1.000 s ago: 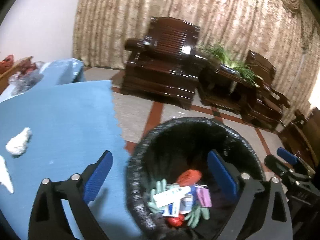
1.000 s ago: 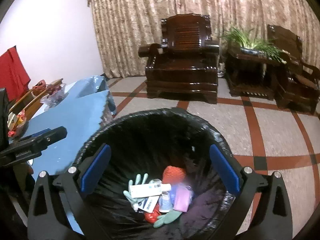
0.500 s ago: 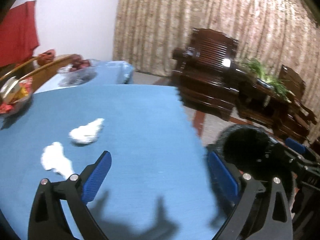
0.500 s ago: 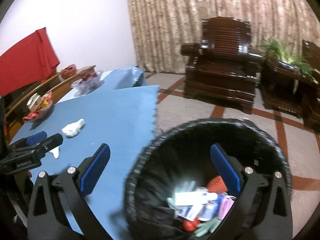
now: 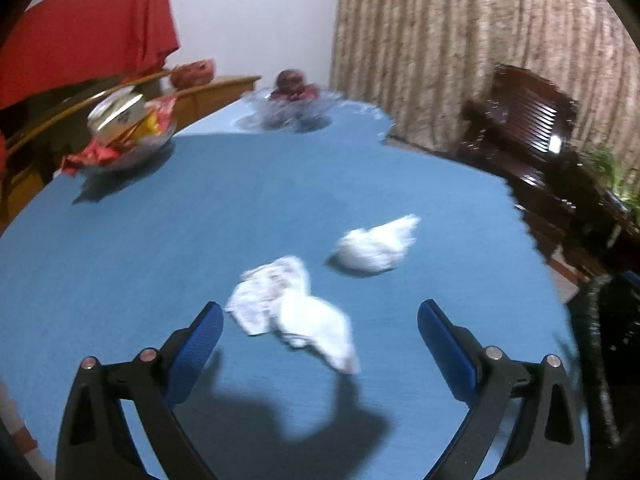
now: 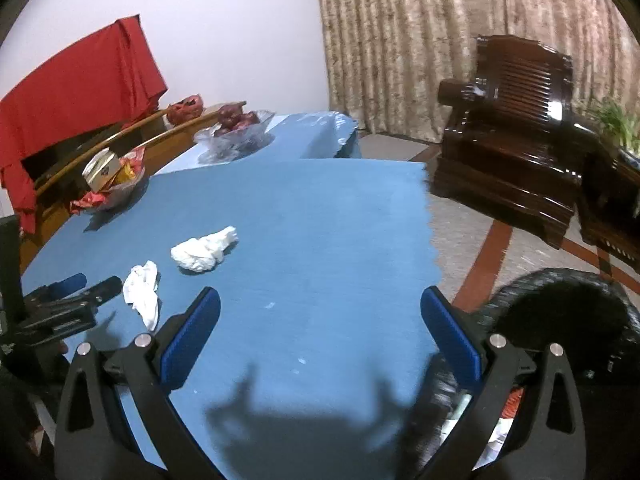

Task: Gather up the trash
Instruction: 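Bring both grippers back over the white tissues on the table, then grasp a white tissue with the left gripper while the right grasps another tissue, then carry both white tissues over the bin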

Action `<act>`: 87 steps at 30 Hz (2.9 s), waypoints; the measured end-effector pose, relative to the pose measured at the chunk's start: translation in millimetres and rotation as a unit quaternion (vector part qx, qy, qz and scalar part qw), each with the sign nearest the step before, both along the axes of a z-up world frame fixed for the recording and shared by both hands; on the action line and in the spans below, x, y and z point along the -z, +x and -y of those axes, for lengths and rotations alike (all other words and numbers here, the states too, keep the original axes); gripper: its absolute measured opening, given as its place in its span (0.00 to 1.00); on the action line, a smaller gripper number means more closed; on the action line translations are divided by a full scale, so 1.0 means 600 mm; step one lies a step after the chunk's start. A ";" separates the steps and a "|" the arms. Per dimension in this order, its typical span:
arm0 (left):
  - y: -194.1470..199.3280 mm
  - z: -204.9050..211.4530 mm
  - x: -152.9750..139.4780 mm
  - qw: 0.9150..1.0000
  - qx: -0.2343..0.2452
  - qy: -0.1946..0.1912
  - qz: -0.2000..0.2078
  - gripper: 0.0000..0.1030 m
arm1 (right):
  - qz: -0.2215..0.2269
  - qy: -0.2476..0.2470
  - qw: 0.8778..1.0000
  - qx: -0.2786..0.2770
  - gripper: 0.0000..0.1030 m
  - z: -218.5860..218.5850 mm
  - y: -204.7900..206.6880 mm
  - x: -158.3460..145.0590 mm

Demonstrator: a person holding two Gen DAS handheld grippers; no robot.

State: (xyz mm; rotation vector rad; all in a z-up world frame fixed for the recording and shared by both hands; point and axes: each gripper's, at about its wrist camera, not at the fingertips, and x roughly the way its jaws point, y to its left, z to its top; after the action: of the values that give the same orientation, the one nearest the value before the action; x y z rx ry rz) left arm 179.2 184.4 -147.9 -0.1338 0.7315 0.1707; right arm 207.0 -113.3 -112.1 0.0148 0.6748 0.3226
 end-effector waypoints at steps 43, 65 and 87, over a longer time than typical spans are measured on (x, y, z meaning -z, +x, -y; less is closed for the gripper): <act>0.067 -0.120 0.044 0.999 -0.041 -0.026 -0.009 0.14 | -0.052 -0.031 0.995 -0.084 0.95 -0.294 0.178 0.109; 0.067 -0.135 0.049 0.998 -0.056 -0.017 -0.015 0.14 | -0.096 -0.035 0.986 -0.131 0.51 -0.362 0.206 0.140; 0.025 -0.020 -0.049 1.000 0.004 -0.015 0.022 0.14 | -0.018 0.004 0.994 -0.110 0.32 -0.208 0.086 -0.005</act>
State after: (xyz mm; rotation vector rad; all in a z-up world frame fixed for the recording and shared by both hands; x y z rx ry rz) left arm 194.2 196.2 -118.5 -0.1632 0.6910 0.1478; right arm 258.8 11.3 -109.0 -0.0454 0.7131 0.5379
